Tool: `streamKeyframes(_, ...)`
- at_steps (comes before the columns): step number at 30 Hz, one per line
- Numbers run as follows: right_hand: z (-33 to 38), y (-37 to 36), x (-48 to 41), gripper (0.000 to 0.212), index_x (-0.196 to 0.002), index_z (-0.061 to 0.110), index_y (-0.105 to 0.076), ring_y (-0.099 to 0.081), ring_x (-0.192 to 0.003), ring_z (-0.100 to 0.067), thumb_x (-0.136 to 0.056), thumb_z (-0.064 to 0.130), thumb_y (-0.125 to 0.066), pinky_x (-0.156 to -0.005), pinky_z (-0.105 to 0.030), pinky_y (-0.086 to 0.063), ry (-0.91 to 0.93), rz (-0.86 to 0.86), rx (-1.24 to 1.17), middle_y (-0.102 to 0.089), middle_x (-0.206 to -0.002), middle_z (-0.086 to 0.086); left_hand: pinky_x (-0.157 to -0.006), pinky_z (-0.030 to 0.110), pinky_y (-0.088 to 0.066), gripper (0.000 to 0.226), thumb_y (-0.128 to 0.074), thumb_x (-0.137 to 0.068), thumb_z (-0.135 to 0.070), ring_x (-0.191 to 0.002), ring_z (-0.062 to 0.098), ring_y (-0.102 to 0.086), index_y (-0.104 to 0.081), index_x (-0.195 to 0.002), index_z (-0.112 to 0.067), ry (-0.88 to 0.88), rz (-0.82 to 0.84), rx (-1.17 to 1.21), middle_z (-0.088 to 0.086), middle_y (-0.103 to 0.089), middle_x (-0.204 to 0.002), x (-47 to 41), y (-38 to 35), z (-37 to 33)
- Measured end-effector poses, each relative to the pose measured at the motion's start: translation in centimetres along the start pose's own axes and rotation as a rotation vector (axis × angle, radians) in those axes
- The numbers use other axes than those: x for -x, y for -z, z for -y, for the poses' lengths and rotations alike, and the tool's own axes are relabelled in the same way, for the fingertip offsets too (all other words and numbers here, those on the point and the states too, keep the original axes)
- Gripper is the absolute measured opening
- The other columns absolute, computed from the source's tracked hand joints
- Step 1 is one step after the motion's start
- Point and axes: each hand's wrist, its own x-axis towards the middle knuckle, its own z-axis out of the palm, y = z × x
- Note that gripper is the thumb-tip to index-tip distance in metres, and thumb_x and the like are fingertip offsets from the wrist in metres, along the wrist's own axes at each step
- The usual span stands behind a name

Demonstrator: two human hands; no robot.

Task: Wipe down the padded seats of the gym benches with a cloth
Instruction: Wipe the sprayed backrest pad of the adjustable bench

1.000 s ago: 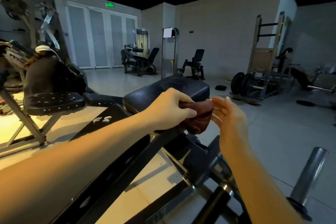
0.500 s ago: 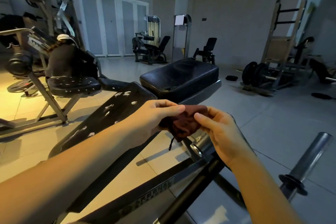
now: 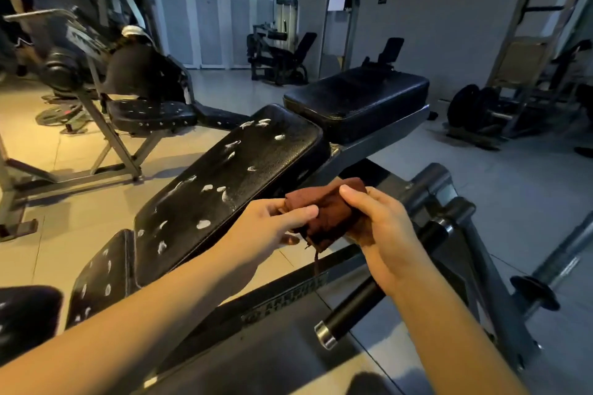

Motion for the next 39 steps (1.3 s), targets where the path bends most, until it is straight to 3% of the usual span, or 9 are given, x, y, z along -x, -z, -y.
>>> streamKeyframes(4,-1.0,-1.5,1.6,0.026,-0.113,0.004,-0.070,-0.072,-0.105,-0.029,-0.090,0.017,-0.071,-0.086,-0.036,-0.059,-0.044,0.019,0.076,-0.075,-0.104,-0.016,-0.087,0.032,-0.055,0.038,-0.061,-0.096,-0.045,-0.097,0.020,-0.070,-0.078,-0.100,-0.011,0.080,0.008,-0.020,0.005,-0.078,-0.095,2.0,1.8,1.0)
streamKeyframes(9,-0.8,-4.1,3.1,0.019,-0.109,0.009,-0.069,-0.075,-0.091,-0.019,-0.092,0.016,-0.074,-0.073,-0.027,-0.060,-0.026,-0.055,0.275,-0.078,-0.093,-0.007,-0.079,0.030,-0.050,0.030,-0.071,-0.092,-0.035,-0.097,0.021,-0.066,-0.073,-0.102,-0.007,0.152,0.081,0.030,0.007,-0.075,-0.105,4.2,4.6,1.9)
streamKeyframes(13,-0.6,-5.5,3.7,0.019,-0.104,0.012,-0.069,-0.075,-0.090,-0.018,-0.088,0.019,-0.078,-0.074,-0.030,-0.062,-0.030,-0.110,0.393,-0.077,-0.093,-0.006,-0.071,0.019,-0.054,0.042,-0.084,-0.076,-0.047,-0.096,0.008,-0.065,-0.063,-0.109,-0.030,-0.158,-0.175,-0.236,-0.009,-0.067,-0.105,5.3,4.8,1.7)
streamKeyframes(16,-0.9,-5.6,4.7,0.021,-0.102,0.013,-0.070,-0.075,-0.089,-0.018,-0.086,0.022,-0.081,-0.078,-0.032,-0.062,-0.029,-0.089,0.401,-0.077,-0.093,-0.004,-0.074,0.019,-0.055,0.050,-0.085,-0.068,-0.059,-0.092,-0.002,-0.063,-0.059,-0.105,-0.038,-0.352,-0.060,-0.484,-0.016,-0.065,-0.100,6.1,3.8,1.8)
streamKeyframes(19,-1.3,-5.3,5.6,0.021,-0.101,0.013,-0.071,-0.075,-0.085,-0.016,-0.085,0.023,-0.080,-0.078,-0.031,-0.061,-0.046,-0.048,0.342,-0.078,-0.093,-0.004,-0.068,0.011,-0.049,0.044,-0.085,-0.071,-0.053,-0.090,-0.006,-0.060,-0.058,-0.102,-0.037,-0.404,-0.091,-0.583,-0.016,-0.064,-0.096,6.4,2.8,2.3)
streamKeyframes(26,-2.2,-3.6,4.2,0.013,-0.108,0.017,-0.071,-0.068,-0.104,-0.022,-0.096,0.023,-0.069,-0.094,-0.041,-0.057,-0.046,-0.021,0.300,-0.075,-0.103,-0.005,-0.083,0.036,-0.058,0.031,-0.076,-0.079,-0.057,-0.093,0.004,-0.064,-0.065,-0.104,-0.042,-0.387,-0.141,-0.662,-0.018,-0.066,-0.098,7.3,2.6,2.2)
streamKeyframes(30,-1.9,-3.2,1.4,0.018,-0.110,0.019,-0.069,-0.065,-0.106,-0.021,-0.096,0.029,-0.069,-0.094,-0.046,-0.057,0.027,-0.136,0.313,-0.071,-0.108,-0.004,-0.088,0.028,-0.055,0.028,-0.070,-0.089,-0.051,-0.097,0.003,-0.058,-0.063,-0.113,-0.038,-0.386,-0.268,-0.941,-0.018,-0.059,-0.106,6.5,3.9,1.1)
streamKeyframes(34,-0.8,-4.1,-2.4,0.013,-0.105,0.016,-0.069,-0.066,-0.089,-0.010,-0.098,0.026,-0.065,-0.070,-0.026,-0.054,0.131,-0.253,0.372,-0.070,-0.094,0.002,-0.087,0.031,-0.054,0.026,-0.073,-0.090,-0.040,-0.099,0.011,-0.058,-0.066,-0.113,-0.030,-0.376,-0.454,-1.070,-0.010,-0.058,-0.106,4.5,6.3,1.3)
streamKeyframes(39,-2.6,-6.0,-5.4,0.014,-0.109,0.015,-0.066,-0.063,-0.090,-0.005,-0.100,0.024,-0.061,-0.064,-0.011,-0.050,0.270,-0.410,0.414,-0.066,-0.095,0.008,-0.079,0.036,-0.054,0.012,-0.072,-0.090,-0.031,-0.095,0.013,-0.056,-0.072,-0.101,-0.028,-0.441,-0.514,-1.056,-0.010,-0.057,-0.101,3.1,9.3,3.5)
